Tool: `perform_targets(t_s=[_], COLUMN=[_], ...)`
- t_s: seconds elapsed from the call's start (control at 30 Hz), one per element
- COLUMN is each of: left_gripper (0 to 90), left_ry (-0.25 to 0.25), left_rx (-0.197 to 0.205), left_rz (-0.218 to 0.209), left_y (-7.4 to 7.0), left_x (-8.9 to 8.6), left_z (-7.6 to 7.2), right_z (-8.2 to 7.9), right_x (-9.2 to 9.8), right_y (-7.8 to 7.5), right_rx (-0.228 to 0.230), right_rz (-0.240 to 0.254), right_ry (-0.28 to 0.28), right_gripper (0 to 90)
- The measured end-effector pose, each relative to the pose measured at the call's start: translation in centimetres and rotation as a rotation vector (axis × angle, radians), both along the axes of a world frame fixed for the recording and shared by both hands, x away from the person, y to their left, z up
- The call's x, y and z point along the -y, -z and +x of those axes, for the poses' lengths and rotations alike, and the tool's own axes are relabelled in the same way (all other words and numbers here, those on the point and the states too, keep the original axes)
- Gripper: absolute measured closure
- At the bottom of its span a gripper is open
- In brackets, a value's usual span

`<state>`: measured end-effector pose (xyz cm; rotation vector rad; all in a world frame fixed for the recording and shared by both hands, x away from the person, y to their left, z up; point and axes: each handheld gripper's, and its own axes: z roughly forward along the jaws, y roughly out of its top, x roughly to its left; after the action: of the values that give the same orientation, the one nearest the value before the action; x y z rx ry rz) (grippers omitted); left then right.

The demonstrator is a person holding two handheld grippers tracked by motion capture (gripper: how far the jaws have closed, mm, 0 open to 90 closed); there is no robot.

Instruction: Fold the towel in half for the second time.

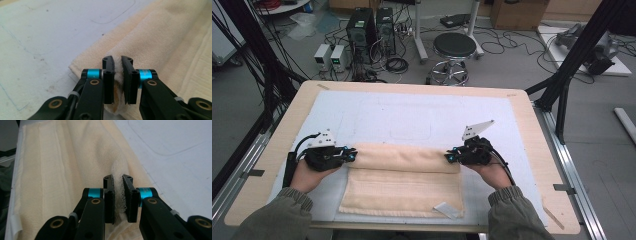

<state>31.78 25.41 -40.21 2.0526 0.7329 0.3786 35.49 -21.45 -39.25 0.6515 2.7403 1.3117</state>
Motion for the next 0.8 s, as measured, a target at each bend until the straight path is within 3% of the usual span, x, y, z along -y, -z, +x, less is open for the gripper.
perform_targets(t_s=[0.17,0.27,0.33,0.4,0.57,0.67,0.8], left_gripper=[83.3,82.5,73.4,59.1,57.5,57.8,58.4], left_ry=[0.031,0.087,0.095,0.092,0.096,0.101,0.119], left_rx=[0.063,0.078,0.056,0.028,0.025,0.002,-0.034], left_rz=[-0.024,-0.024,-0.027,-0.041,-0.016,-0.001,0.038], left_y=[-1.7,-2.0,-1.9,-1.7,-0.9,0.3,1.9], left_x=[-0.7,-1.0,-1.2,-1.3,-1.1,-0.8,-0.2], left_z=[-2.6,-5.1,-6.3,-7.0,-7.1,-6.8,-6.5], right_z=[-2.4,-5.3,-6.9,-7.8,-7.8,-7.5,-7.0], right_x=[0.8,1.2,1.5,1.9,2.2,1.5,0.6], right_y=[-2.1,-3.0,-2.9,-2.6,-1.4,0.0,2.0], right_rx=[0.066,0.085,0.066,0.063,0.050,0.046,-0.001], right_rz=[0.044,0.069,0.087,0.098,0.089,0.055,0.005], right_ry=[-0.022,-0.073,-0.088,-0.091,-0.057,-0.060,-0.077], right_gripper=[82.1,78.6,68.2,65.0,62.0,59.5,56.6])
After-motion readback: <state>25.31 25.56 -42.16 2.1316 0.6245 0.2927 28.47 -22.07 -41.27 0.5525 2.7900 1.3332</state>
